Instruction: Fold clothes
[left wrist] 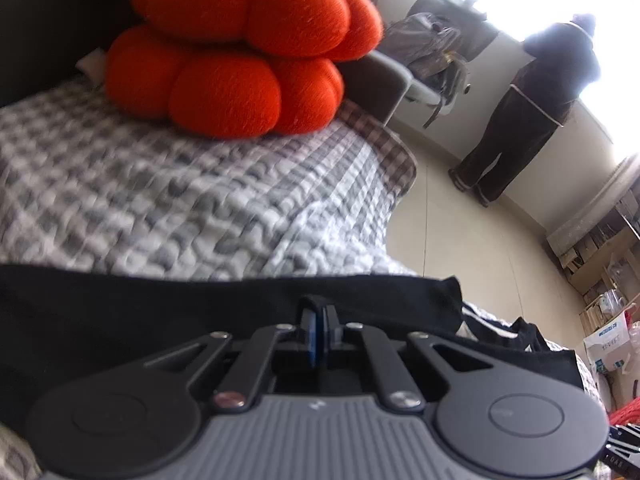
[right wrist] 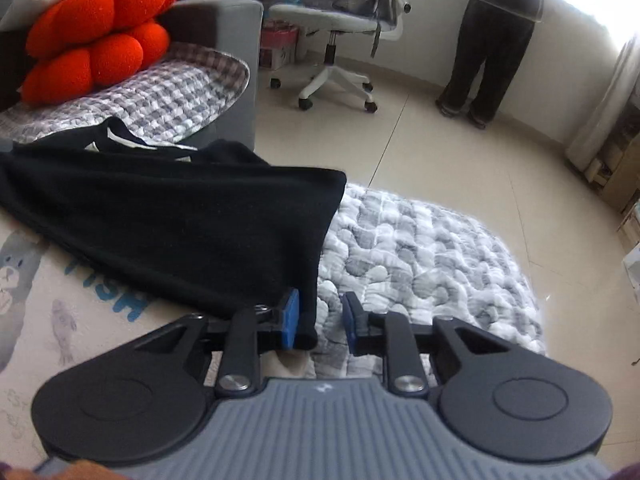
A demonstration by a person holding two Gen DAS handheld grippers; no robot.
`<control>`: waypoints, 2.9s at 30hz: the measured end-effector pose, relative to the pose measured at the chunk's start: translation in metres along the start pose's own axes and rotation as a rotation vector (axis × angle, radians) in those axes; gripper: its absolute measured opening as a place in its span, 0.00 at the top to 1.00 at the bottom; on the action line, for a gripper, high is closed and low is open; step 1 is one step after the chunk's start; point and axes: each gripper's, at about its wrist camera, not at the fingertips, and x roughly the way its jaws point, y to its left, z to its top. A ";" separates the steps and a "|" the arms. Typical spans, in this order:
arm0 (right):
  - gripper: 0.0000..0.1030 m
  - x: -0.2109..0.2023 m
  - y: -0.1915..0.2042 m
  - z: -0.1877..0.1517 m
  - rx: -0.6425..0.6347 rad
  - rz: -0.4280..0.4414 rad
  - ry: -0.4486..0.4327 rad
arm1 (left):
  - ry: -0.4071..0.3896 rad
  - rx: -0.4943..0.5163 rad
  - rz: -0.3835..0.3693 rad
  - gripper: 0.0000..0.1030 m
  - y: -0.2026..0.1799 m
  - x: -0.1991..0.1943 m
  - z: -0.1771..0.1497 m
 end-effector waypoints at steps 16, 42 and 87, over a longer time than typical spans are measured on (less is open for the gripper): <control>0.70 -0.024 0.098 0.021 -0.083 0.132 -0.105 | 0.072 0.025 -0.044 0.95 0.008 -0.013 -0.014; 0.56 -0.053 0.052 -0.016 0.071 0.106 -0.080 | 0.019 0.132 0.062 0.88 0.003 -0.058 -0.031; 0.89 0.041 0.161 0.064 -0.537 0.244 -0.133 | 0.043 0.277 0.057 0.72 -0.050 -0.007 -0.053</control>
